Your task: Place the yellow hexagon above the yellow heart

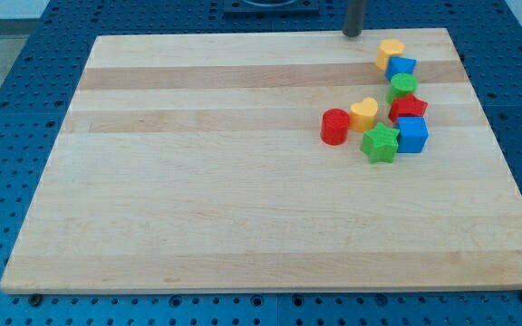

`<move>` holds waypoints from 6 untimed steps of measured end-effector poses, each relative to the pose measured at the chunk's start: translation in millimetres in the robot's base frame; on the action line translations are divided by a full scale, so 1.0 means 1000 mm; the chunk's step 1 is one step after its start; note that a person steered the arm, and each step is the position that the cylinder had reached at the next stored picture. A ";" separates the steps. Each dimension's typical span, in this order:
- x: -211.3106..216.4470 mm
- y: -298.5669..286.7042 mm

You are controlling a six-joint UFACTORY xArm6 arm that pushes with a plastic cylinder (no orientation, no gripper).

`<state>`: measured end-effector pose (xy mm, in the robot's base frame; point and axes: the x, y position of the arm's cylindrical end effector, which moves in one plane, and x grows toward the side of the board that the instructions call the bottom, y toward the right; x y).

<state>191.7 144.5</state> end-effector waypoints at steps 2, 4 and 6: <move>0.001 0.092; 0.043 0.102; 0.053 0.038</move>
<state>244.7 182.7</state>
